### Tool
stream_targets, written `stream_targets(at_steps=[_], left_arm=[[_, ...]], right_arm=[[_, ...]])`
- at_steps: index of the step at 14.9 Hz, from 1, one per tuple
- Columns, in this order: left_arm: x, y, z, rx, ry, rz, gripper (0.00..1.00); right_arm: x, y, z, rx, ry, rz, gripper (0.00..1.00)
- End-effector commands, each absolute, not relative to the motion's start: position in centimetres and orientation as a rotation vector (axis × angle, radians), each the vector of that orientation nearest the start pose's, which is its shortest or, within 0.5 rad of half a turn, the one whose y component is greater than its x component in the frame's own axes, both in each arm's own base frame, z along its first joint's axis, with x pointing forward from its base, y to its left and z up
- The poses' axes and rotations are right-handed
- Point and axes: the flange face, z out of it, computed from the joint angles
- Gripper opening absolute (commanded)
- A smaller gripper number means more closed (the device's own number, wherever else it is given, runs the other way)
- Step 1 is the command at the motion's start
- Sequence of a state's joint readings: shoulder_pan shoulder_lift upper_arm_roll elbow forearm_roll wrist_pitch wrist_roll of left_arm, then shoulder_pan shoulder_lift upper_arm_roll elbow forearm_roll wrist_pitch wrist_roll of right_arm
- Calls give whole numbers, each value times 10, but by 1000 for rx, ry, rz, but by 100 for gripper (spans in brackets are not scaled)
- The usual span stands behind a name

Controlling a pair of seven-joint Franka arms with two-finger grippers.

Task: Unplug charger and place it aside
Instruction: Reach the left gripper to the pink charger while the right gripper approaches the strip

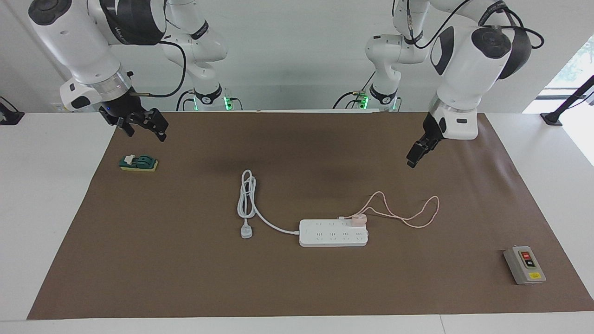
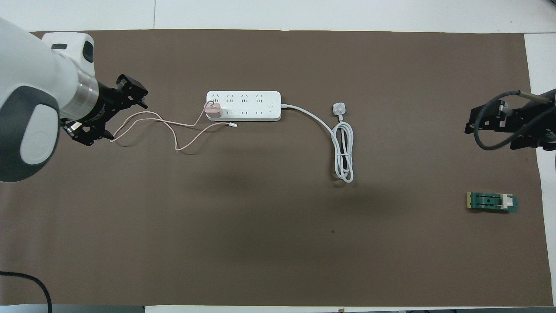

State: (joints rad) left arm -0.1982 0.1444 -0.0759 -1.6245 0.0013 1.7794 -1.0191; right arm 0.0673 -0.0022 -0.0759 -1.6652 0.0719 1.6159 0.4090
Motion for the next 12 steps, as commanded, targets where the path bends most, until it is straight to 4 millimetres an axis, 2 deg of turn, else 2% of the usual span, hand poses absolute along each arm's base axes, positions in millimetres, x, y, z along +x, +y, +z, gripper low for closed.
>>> stream_targets(at_steps=[1, 4, 6, 7, 9, 11, 12], left_arm=[[616, -194, 508, -2803, -1445, -19, 100], [640, -230, 478, -2618, -1749, -20, 100], [658, -242, 456, -2496, -1915, -28, 100], [659, -266, 439, -2475, -1925, -38, 100], [665, -271, 421, -2434, -1975, -49, 100], [660, -285, 409, -2411, -1981, -43, 100], [661, -288, 400, -2374, -2015, -44, 100]], right_arm=[[557, 50, 576, -2932, 919, 111, 100], [574, 73, 544, -2730, 1242, 222, 100], [588, 89, 522, -2576, 1403, 290, 100], [600, 128, 496, -2457, 1590, 315, 100], [603, 187, 467, -2428, 1636, 324, 100], [608, 200, 451, -2360, 1717, 361, 100], [617, 204, 434, -2285, 1764, 432, 100]])
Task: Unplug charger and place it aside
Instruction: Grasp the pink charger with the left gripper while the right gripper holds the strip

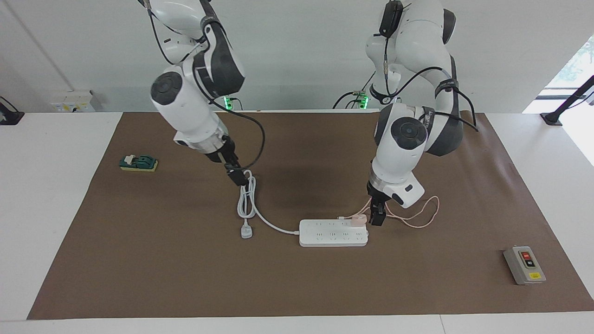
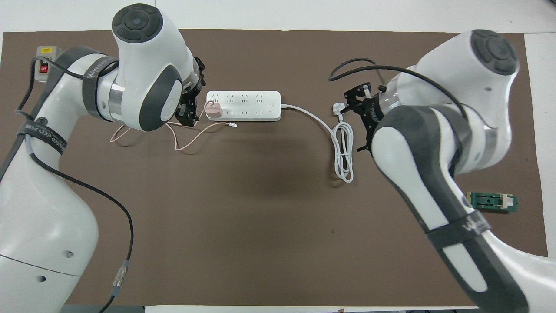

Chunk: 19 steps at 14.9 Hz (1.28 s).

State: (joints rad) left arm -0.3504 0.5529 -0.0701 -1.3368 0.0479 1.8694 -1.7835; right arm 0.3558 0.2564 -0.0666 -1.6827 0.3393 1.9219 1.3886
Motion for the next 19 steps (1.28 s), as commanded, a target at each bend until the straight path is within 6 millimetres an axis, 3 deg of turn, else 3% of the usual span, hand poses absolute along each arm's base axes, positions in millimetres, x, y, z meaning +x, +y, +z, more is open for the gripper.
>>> stream_targets(at_steps=[1, 3, 7, 10, 12, 13, 15, 17, 19], left_arm=[[662, -295, 391, -2381, -2020, -61, 100], [662, -305, 377, -2397, -2016, -90, 100], [661, -305, 365, -2394, -1993, -116, 100], [658, -303, 360, -2390, -1971, -107, 100], [656, -302, 354, -2382, -1943, -140, 100], [656, -302, 354, -2383, -1941, -142, 100], [656, -302, 354, -2384, -1940, -144, 100], [657, -302, 353, -2387, -1938, -147, 93], [657, -303, 349, -2384, -1936, -142, 68]], right_arm=[[626, 209, 422, -2243, 1789, 451, 100], [632, 249, 397, -2228, 1783, 394, 100], [643, 284, 341, -2127, 1805, 402, 100], [668, 286, 334, -2109, 1804, 365, 100], [668, 294, 328, -2099, 1800, 372, 100], [669, 290, 315, -2112, 1815, 386, 100], [679, 301, 306, -2105, 1807, 387, 100], [690, 306, 300, -2045, 1842, 424, 100], [693, 308, 300, -2041, 1841, 428, 100]])
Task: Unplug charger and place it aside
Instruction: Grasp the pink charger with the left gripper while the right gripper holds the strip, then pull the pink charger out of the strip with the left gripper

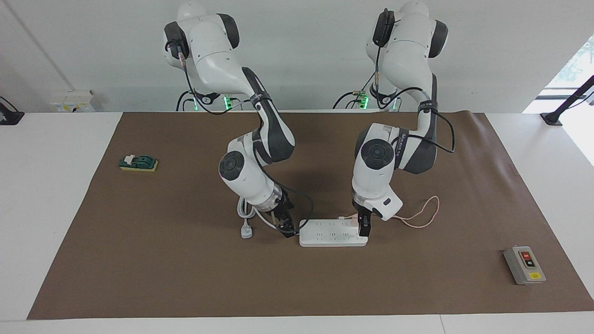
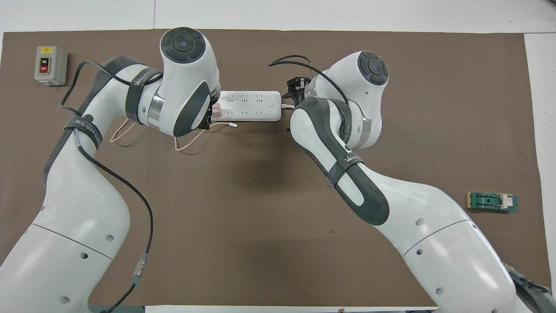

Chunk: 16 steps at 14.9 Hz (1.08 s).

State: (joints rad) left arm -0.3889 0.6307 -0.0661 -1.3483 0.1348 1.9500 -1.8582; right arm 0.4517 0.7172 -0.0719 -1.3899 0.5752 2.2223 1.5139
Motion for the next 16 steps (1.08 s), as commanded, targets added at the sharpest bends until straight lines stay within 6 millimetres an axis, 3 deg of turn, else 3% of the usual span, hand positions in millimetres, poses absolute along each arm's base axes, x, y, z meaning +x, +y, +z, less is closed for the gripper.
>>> stream_targets(at_steps=[1, 2, 5, 9, 16], left_arm=[[657, -303, 349, -2386, -1938, -141, 53], [657, -303, 348, -2383, -1939, -139, 35], [656, -305, 340, -2375, -1938, -126, 0], [656, -306, 341, -2378, -1936, -129, 0], [654, -312, 339, -2387, -1914, -141, 0]], right_arm=[[693, 310, 300, -2044, 1836, 427, 100], [692, 312, 299, -2047, 1834, 427, 100], [694, 307, 292, -2039, 1844, 429, 100], [692, 318, 280, -2027, 1850, 453, 100], [705, 325, 277, -1926, 1924, 476, 100]])
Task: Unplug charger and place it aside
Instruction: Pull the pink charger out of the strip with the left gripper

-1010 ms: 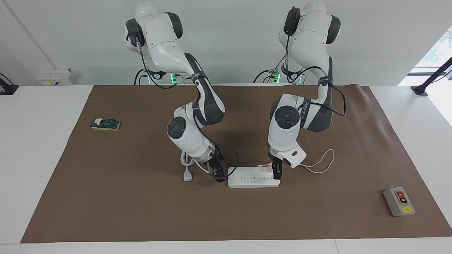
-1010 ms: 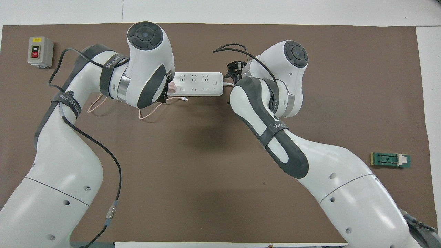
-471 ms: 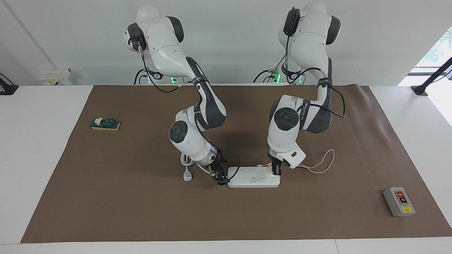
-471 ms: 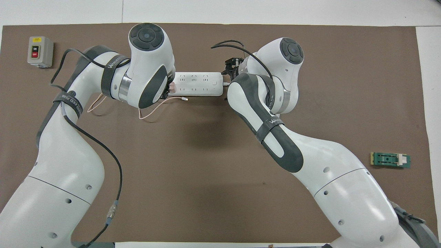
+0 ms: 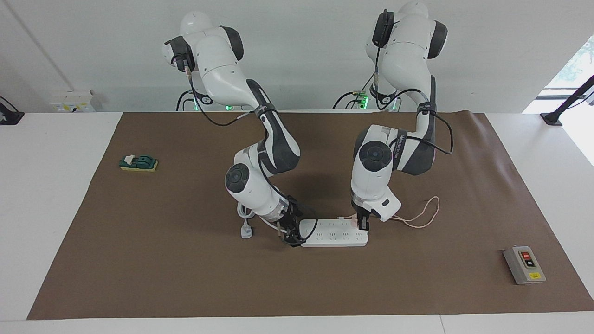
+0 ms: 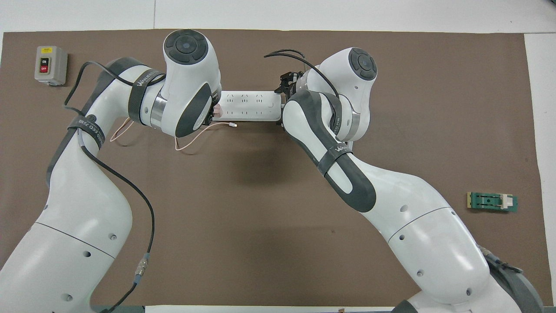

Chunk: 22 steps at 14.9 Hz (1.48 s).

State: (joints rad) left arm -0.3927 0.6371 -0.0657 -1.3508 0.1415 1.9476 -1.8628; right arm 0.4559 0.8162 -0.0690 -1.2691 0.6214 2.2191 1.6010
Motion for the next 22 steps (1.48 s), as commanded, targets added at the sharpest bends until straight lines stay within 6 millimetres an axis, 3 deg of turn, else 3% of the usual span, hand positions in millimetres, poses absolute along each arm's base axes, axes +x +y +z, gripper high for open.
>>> stream_targets(at_steps=[1, 10, 12, 14, 15, 22], left_arm=[[652, -315, 339, -2393, -1909, -142, 0], [653, -314, 336, -2400, -1891, -137, 0], [654, -310, 335, -2396, -1889, -132, 0], [655, -308, 339, -2395, -1897, -133, 0], [656, -308, 340, -2396, -1897, -131, 0], [656, -307, 349, -2395, -1913, -134, 0]], right_arm=[[708, 327, 276, -1925, 1918, 472, 100], [708, 328, 272, -1934, 1914, 455, 100], [707, 328, 271, -1941, 1910, 455, 67], [707, 327, 269, -1942, 1908, 450, 17], [707, 326, 268, -1942, 1911, 452, 0], [707, 326, 268, -1973, 1874, 441, 0]])
